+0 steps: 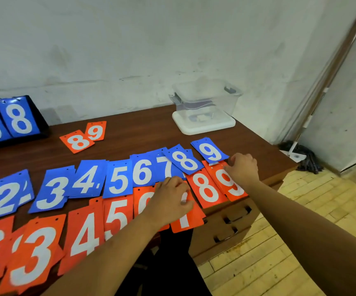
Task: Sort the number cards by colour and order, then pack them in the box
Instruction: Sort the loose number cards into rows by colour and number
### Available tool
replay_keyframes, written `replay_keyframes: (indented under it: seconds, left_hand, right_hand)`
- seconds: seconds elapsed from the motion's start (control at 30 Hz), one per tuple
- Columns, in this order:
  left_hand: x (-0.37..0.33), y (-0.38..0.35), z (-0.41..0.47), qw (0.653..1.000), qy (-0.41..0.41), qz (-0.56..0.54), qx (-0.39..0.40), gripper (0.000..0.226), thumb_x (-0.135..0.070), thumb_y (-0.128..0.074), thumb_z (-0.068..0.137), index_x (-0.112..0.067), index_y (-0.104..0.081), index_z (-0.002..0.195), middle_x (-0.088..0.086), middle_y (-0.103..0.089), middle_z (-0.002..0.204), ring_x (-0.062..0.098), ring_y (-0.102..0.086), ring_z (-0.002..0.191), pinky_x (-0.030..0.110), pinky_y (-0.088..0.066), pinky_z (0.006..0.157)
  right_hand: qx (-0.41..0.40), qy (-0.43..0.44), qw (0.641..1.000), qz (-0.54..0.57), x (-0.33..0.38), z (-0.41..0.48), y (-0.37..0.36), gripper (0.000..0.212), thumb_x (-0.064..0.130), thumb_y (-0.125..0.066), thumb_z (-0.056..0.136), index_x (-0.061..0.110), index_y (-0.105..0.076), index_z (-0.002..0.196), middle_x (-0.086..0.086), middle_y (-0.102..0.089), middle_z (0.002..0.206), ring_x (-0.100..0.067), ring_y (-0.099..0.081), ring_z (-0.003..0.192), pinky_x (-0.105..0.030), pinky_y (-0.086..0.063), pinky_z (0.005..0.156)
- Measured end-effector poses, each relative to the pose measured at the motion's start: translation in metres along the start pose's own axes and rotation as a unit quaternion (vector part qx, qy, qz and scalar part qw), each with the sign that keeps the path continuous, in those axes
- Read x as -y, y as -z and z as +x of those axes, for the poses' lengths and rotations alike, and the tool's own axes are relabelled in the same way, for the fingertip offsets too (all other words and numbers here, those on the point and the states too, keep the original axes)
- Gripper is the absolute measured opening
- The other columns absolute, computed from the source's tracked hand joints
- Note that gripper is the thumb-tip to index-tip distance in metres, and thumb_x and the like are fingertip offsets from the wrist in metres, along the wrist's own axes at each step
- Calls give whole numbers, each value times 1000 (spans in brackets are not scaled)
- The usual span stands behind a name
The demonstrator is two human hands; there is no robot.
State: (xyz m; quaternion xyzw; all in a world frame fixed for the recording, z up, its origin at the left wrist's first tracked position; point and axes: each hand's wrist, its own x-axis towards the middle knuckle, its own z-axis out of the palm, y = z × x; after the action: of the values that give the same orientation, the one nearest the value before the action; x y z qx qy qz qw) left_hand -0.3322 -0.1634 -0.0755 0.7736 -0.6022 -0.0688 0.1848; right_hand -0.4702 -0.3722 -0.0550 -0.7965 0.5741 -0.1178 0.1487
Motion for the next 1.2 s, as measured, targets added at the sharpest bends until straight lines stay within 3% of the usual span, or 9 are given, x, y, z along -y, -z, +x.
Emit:
replay_keyframes:
  seconds: [0.17, 0.27, 0.53, 0.67, 0.77, 0.9, 1.03, 1.1, 1.2]
  left_hand:
    - [19, 28, 12, 995, 5, -63, -72, 32, -40, -60, 90, -24, -61, 118, -7, -54, 120, 11, -45, 115, 26, -39, 96]
    - [50, 52, 21, 994, 35, -44, -95, 27, -31, -62, 91, -18, -64, 114, -1, -57, 119, 16, -48, 115, 28, -39, 97]
    - [188, 117, 17, 960, 245, -11, -137, 18, -26, -62, 90, -15, -64, 105, 5, -57, 107, 20, -55, 93, 31, -43, 78]
    - [253, 131, 13, 936, 332, 7, -119, 17, -24, -63, 90, -15, -63, 104, 6, -55, 110, 18, -52, 95, 31, -42, 79]
    - [292, 136, 15, 929, 345, 23, -132, 20, -26, -66, 87, -14, -64, 103, 9, -55, 111, 24, -57, 99, 35, -48, 84]
    - [326, 137, 26, 920, 360, 23, -153, 37, -39, -66, 89, -12, -61, 113, 10, -49, 125, 25, -53, 113, 38, -47, 96]
    - [350, 134, 42, 898, 400, 8, -186, 66, -57, -57, 89, -7, -49, 131, 16, -43, 137, 31, -44, 125, 42, -42, 100]
    - [361, 131, 49, 882, 439, 54, -163, 80, -67, -54, 84, -4, -46, 133, 20, -42, 138, 35, -40, 126, 43, -37, 103]
    - [376, 127, 56, 872, 458, 106, -139, 86, -72, -57, 78, -3, -50, 129, 20, -43, 135, 36, -40, 122, 41, -34, 103]
  right_hand:
    - [-27, 88, 993, 72, 41, 9, 6, 36, 37, -61, 91, 11, -59, 116, -12, -53, 119, -26, -55, 107, -41, -50, 91]
    - [-11, 143, 984, 108, 84, 9, 0, 36, 34, -60, 90, 6, -60, 112, -15, -53, 117, -30, -54, 107, -40, -47, 93]
    - [63, 254, 958, 115, 211, 10, -43, 35, 35, -58, 91, 7, -59, 114, -13, -52, 120, -29, -54, 108, -42, -45, 98]
    - [103, 290, 947, 90, 263, 15, -79, 36, 33, -57, 92, 8, -56, 118, -11, -50, 124, -28, -54, 110, -41, -46, 98]
    - [123, 323, 936, 63, 299, 22, -106, 35, 32, -58, 92, 8, -56, 118, -11, -49, 125, -27, -54, 110, -37, -46, 95]
    - [127, 376, 917, 34, 346, 33, -137, 38, 32, -61, 90, 10, -56, 120, -9, -49, 129, -25, -51, 119, -38, -45, 101]
    - [133, 422, 897, 16, 384, 41, -161, 59, 36, -64, 89, 13, -45, 140, -7, -40, 149, -24, -39, 137, -39, -34, 113]
    - [148, 444, 883, -6, 396, 43, -173, 65, 40, -62, 90, 15, -39, 146, -6, -35, 155, -23, -33, 142, -38, -29, 116]
    - [141, 457, 878, -21, 403, 49, -188, 60, 44, -59, 92, 20, -42, 144, -5, -42, 150, -25, -40, 136, -42, -34, 111]
